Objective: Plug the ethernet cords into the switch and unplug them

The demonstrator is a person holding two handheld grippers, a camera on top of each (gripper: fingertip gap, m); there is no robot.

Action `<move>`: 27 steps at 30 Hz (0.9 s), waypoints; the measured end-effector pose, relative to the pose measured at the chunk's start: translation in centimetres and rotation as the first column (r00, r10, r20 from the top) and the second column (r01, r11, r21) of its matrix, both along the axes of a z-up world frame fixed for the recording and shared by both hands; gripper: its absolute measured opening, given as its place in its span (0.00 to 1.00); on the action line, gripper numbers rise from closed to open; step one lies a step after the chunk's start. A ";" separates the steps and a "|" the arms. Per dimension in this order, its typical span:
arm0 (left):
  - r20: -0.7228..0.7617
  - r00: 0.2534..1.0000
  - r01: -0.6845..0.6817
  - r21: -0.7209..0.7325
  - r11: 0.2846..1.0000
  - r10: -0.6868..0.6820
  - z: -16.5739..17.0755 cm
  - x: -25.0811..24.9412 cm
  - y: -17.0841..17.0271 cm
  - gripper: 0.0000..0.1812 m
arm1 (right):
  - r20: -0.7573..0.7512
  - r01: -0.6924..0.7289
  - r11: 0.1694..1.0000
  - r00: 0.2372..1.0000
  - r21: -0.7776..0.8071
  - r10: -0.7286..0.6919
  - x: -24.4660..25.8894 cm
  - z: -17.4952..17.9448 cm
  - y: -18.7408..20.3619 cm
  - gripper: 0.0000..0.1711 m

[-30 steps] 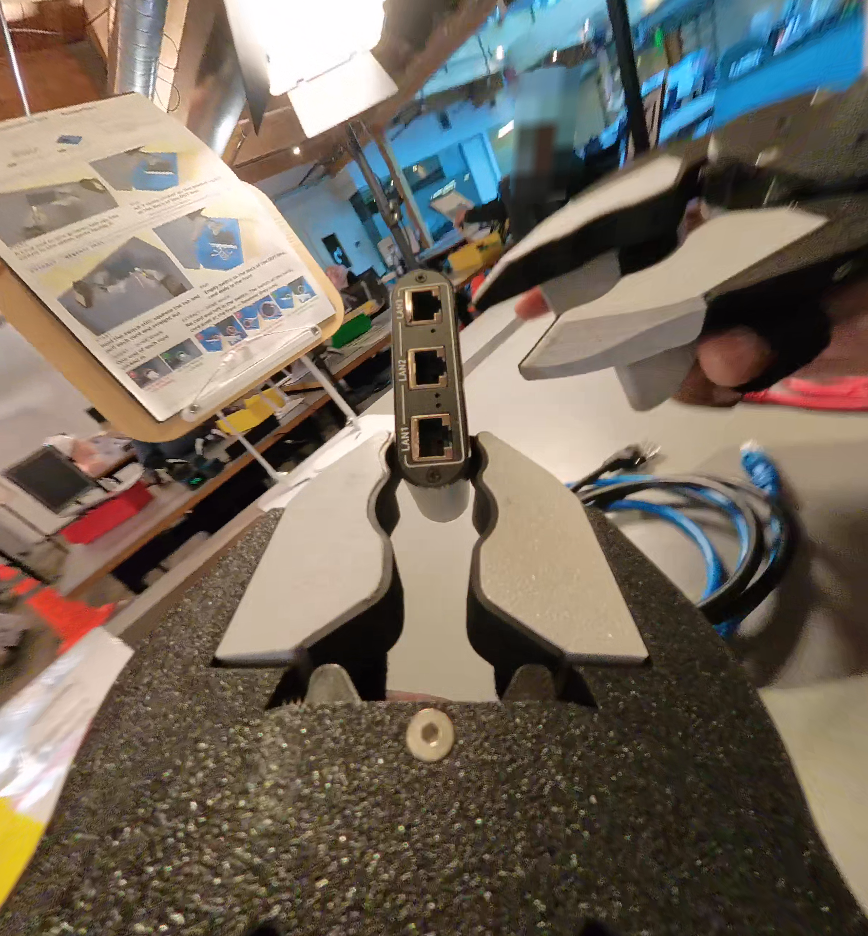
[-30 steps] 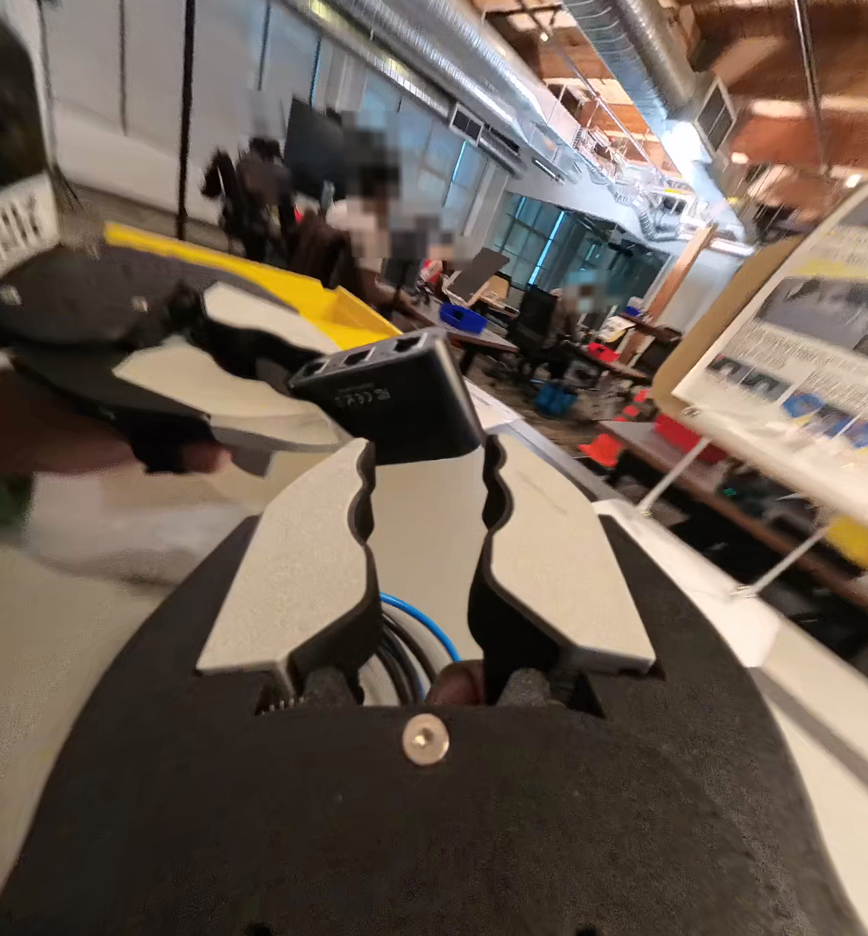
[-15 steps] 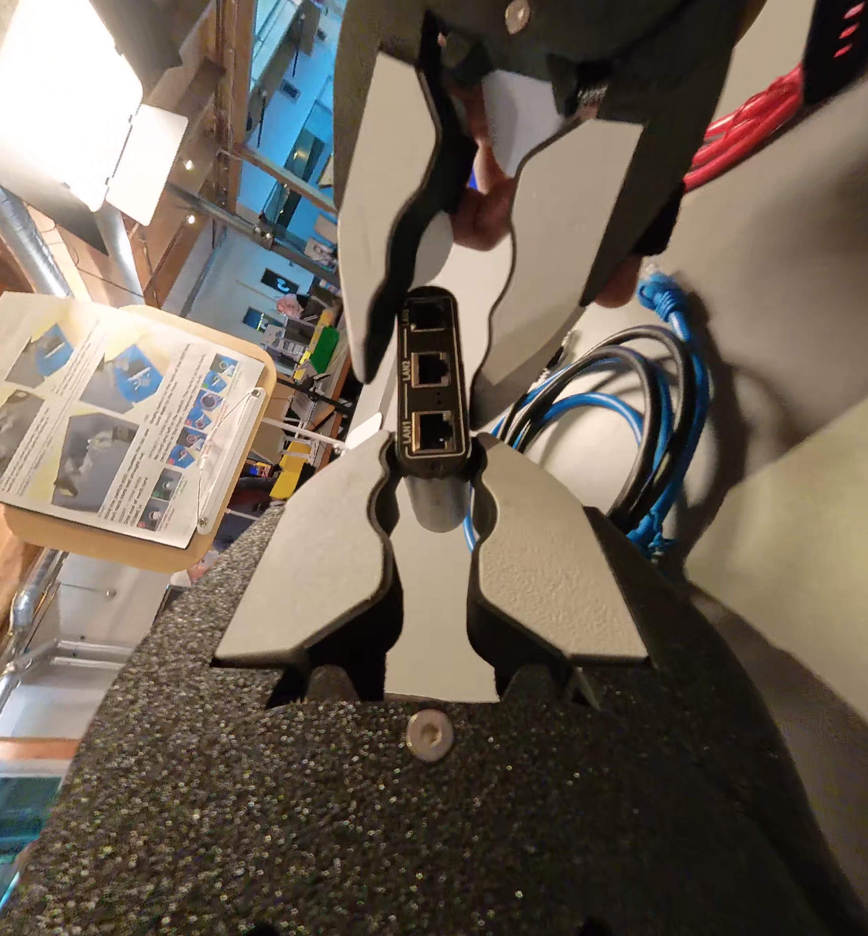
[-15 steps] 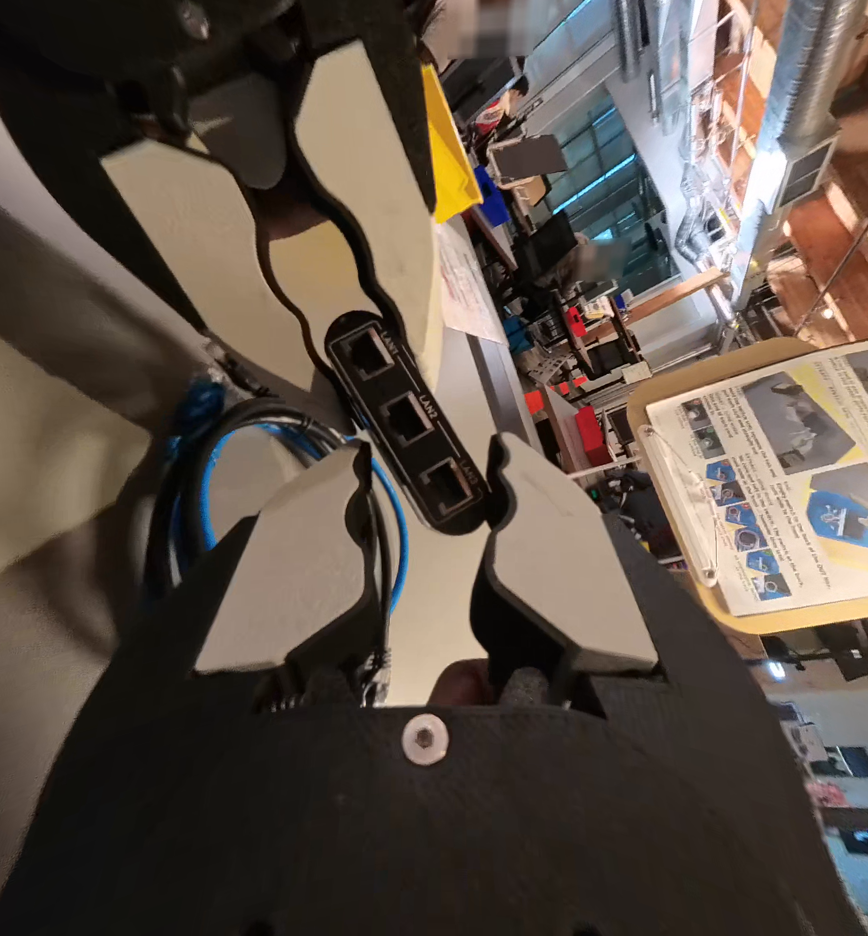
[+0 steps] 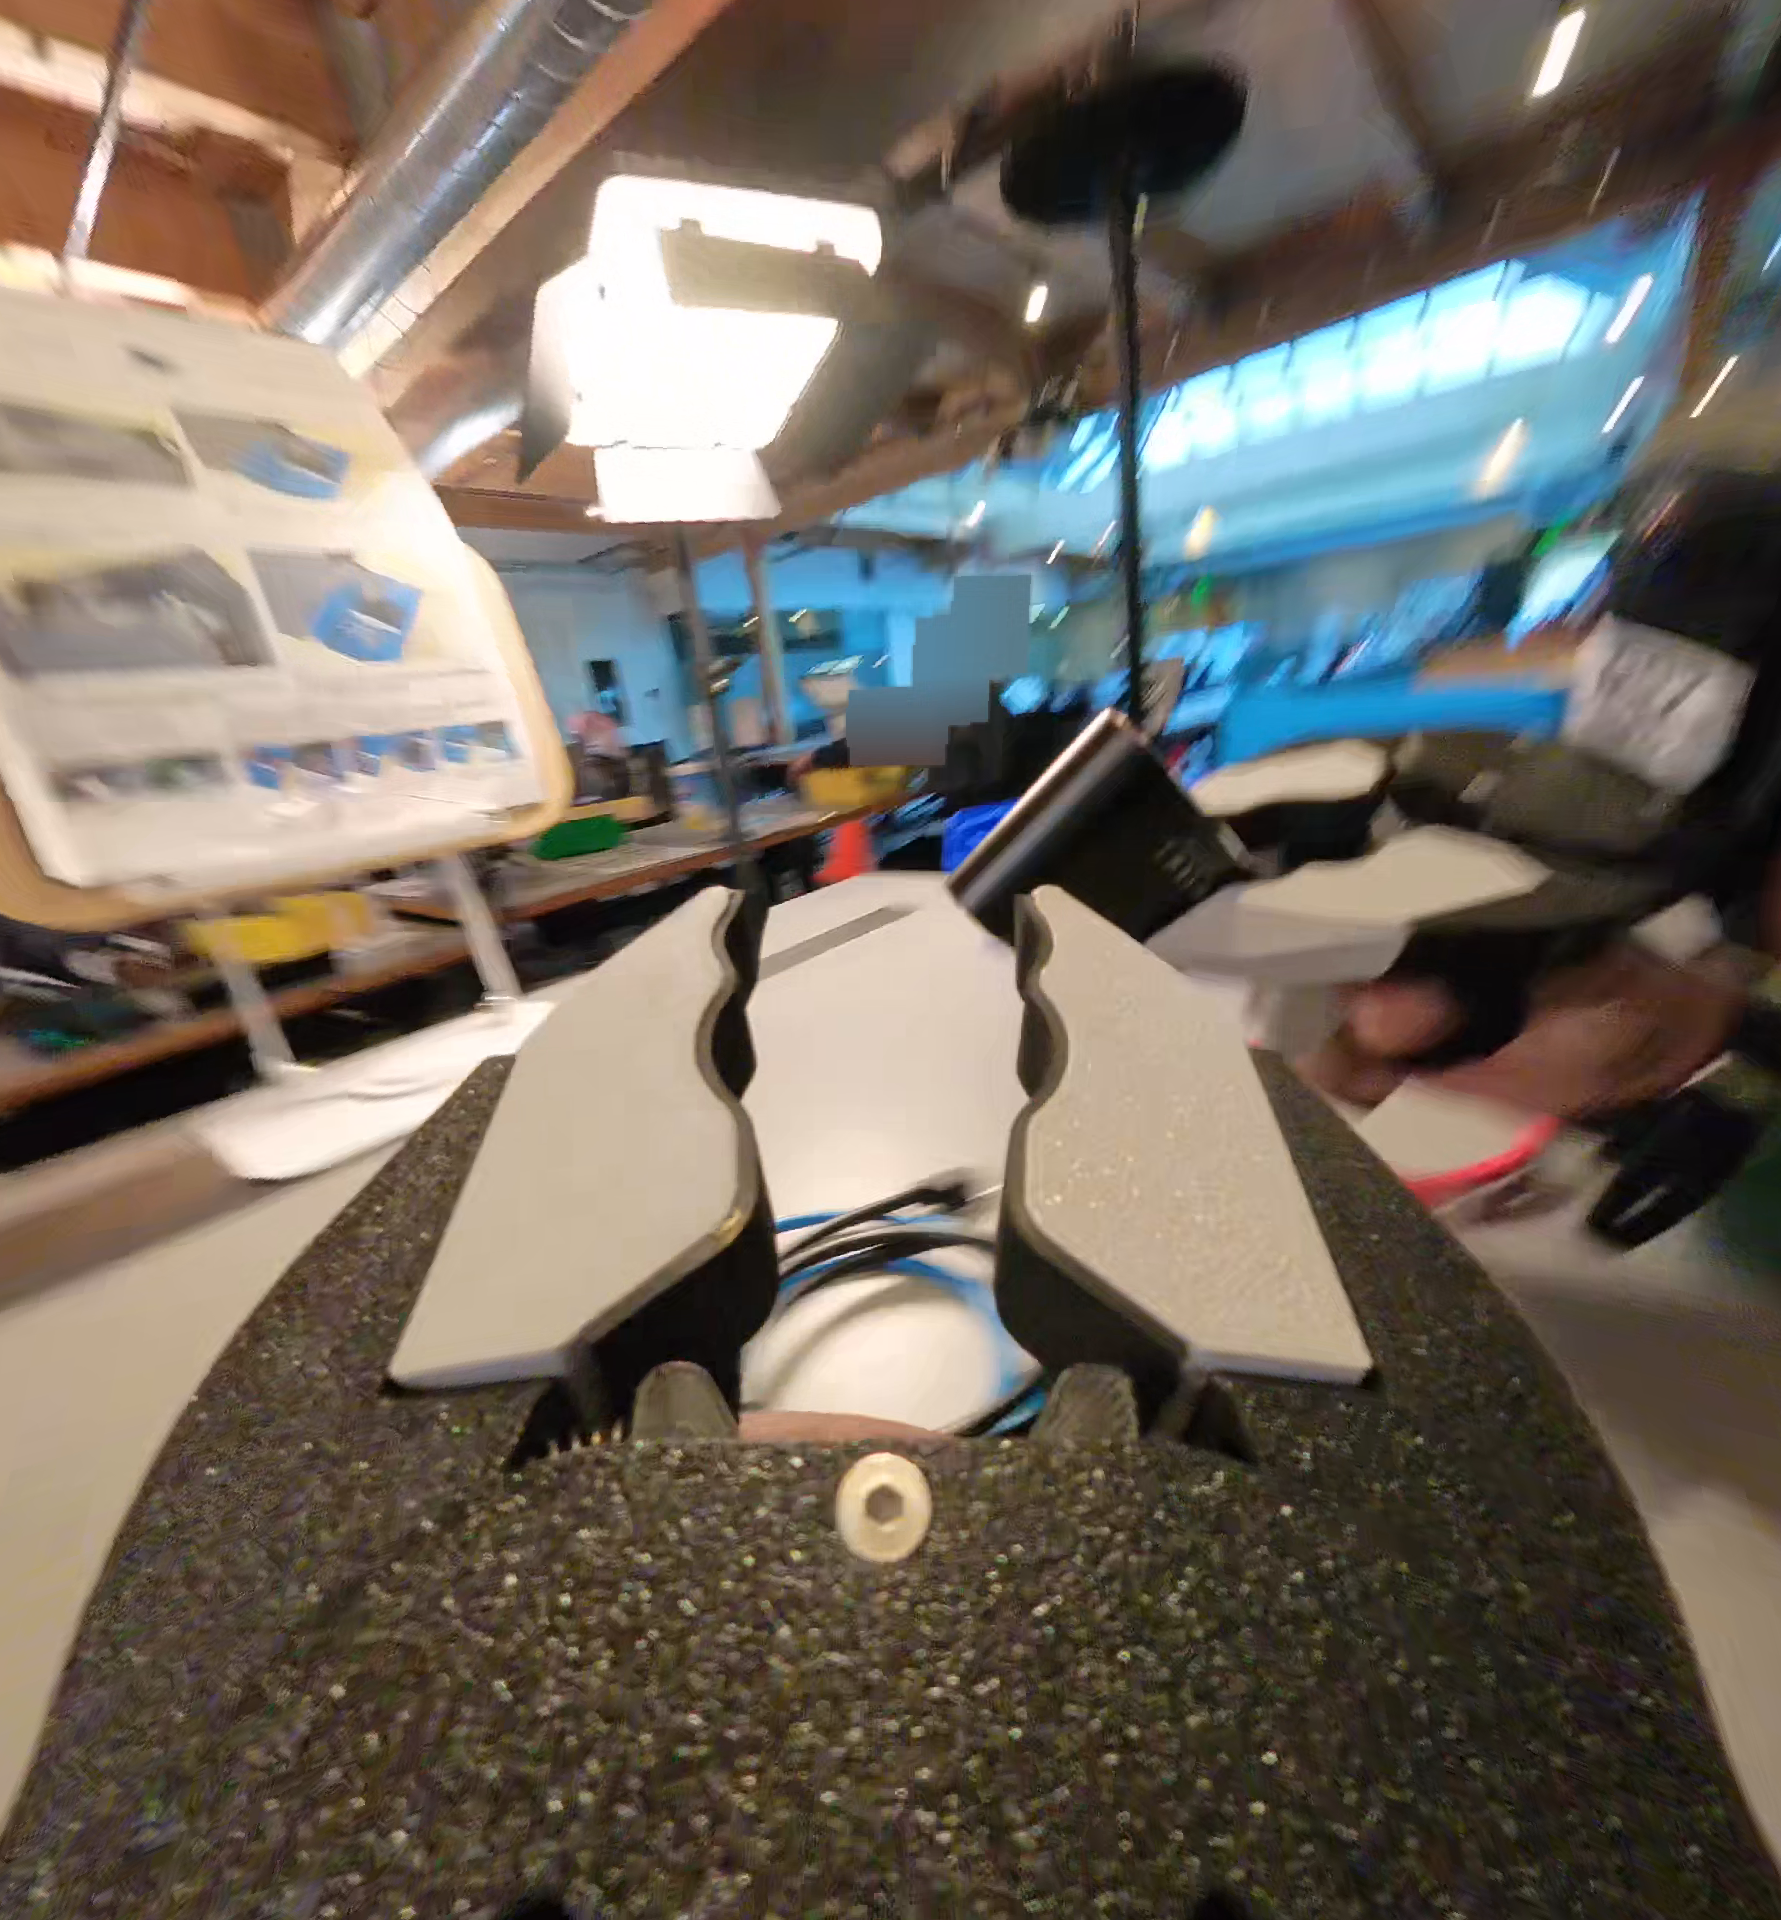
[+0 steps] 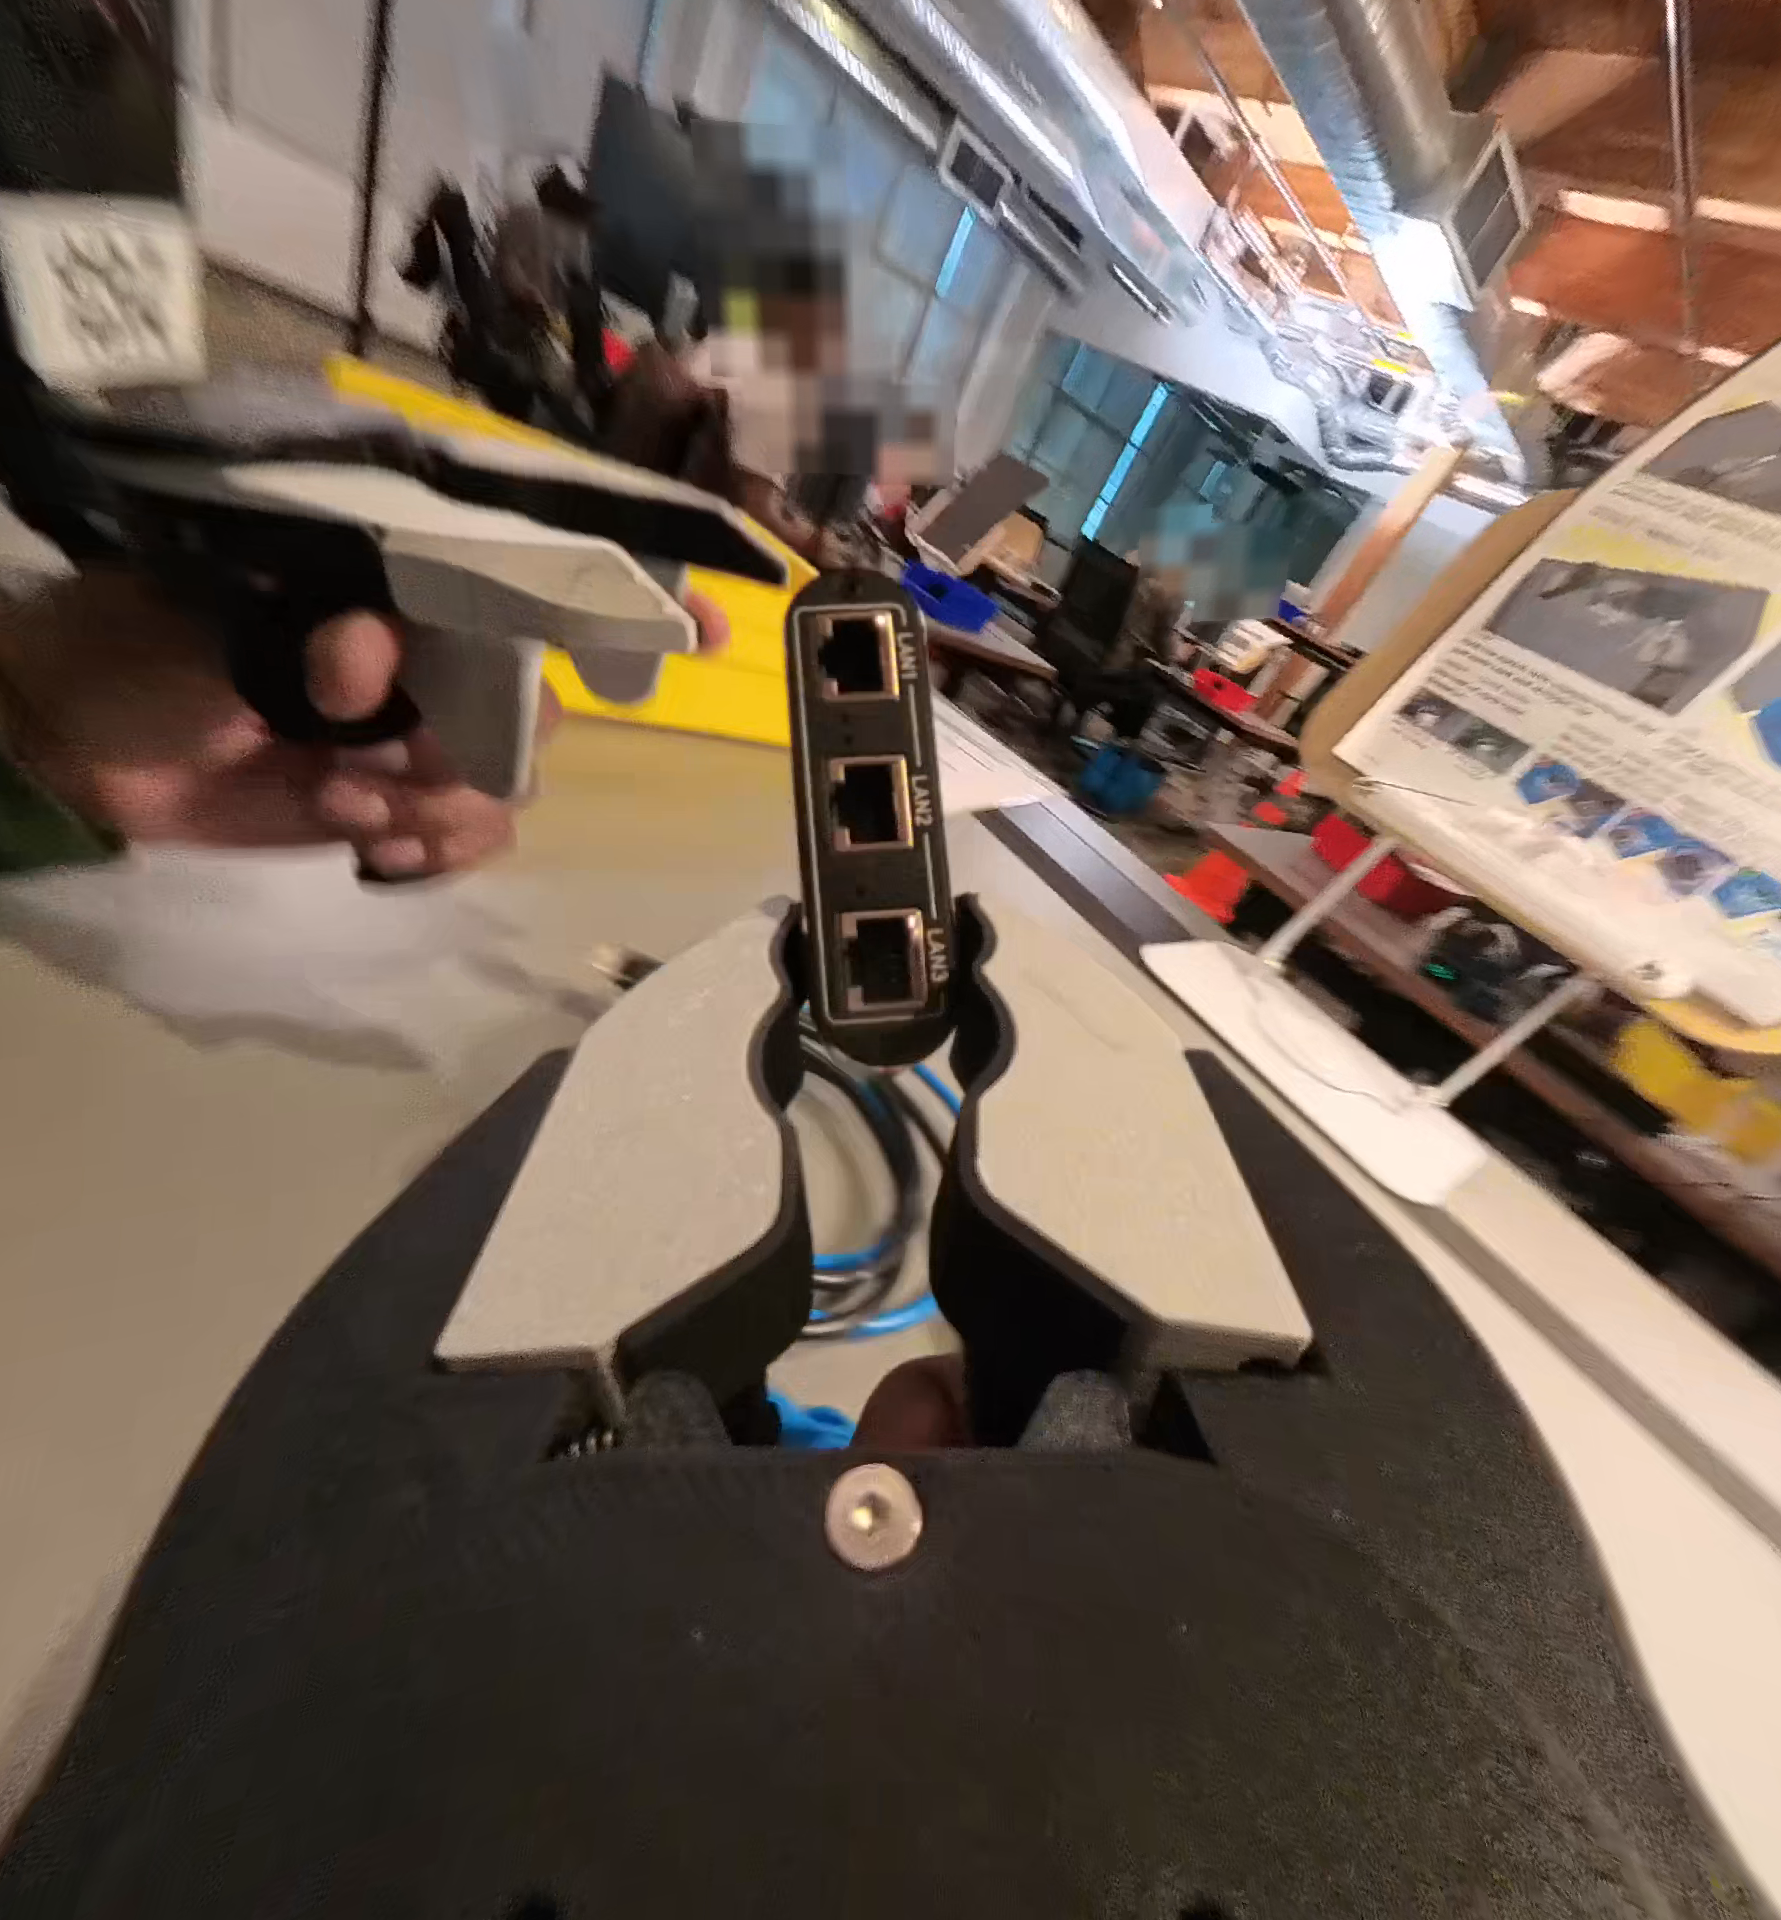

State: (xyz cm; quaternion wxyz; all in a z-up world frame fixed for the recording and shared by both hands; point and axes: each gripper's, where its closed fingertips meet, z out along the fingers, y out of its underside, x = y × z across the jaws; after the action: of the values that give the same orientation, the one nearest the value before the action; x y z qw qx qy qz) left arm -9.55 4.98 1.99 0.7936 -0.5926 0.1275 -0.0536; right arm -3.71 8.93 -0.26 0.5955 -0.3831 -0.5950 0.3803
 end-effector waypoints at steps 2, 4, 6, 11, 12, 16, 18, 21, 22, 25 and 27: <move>0.194 0.970 0.130 0.085 0.988 -0.145 1.5 1.7 -1.3 0.26 | -0.060 -0.104 0.988 0.993 -0.116 0.097 0.9 0.8 -1.5 0.14; 0.302 0.911 0.235 0.176 0.956 -0.280 2.6 3.1 -1.9 0.26 | -0.156 -0.231 0.941 0.968 -0.249 0.196 1.4 2.3 -2.8 0.15; 0.372 0.857 0.291 0.219 0.931 -0.356 2.9 3.7 -1.9 0.27 | -0.232 -0.345 0.862 0.933 -0.372 0.274 1.6 3.5 -3.7 0.15; 0.389 0.814 0.362 0.239 0.901 -0.430 2.3 6.0 -1.5 0.28 | -0.345 -0.529 0.666 0.848 -0.526 0.401 1.8 3.8 -5.5 0.15; 0.380 0.820 0.371 0.217 0.903 -0.429 1.9 6.6 -1.3 0.28 | -0.328 -0.530 0.663 0.848 -0.529 0.416 1.8 3.2 -5.9 0.15; 0.375 0.815 0.422 0.139 0.896 -0.442 0.1 9.1 -1.1 0.31 | -0.261 -0.465 0.727 0.885 -0.505 0.385 1.6 0.7 -6.1 0.15; 0.367 0.839 0.383 0.124 0.915 -0.401 -0.4 9.0 -1.2 0.27 | -0.231 -0.473 0.714 0.880 -0.516 0.416 1.8 0.3 -6.3 0.15; 0.315 0.868 0.367 0.115 0.923 -0.384 -0.5 8.9 -1.4 0.23 | -0.224 -0.498 0.698 0.864 -0.515 0.451 2.2 0.2 -6.7 0.15; 0.319 0.864 0.369 0.120 0.921 -0.388 -0.4 8.8 -1.4 0.22 | -0.213 -0.497 0.698 0.863 -0.516 0.458 2.2 0.0 -6.9 0.15; 0.329 0.835 0.419 0.139 0.897 -0.441 -0.3 9.1 -1.8 0.18 | -0.226 -0.525 0.678 0.846 -0.514 0.483 2.5 0.2 -7.1 0.15; 0.306 0.833 0.435 0.150 0.888 -0.460 -0.2 9.2 -2.2 0.16 | -0.232 -0.541 0.665 0.835 -0.516 0.499 2.6 0.3 -7.3 0.15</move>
State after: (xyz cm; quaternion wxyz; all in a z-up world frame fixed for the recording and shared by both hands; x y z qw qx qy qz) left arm -0.33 2.80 1.84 0.7902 -0.4986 0.1283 -0.3326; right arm -1.16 1.62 -0.01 0.3427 -0.3412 -0.5190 0.7048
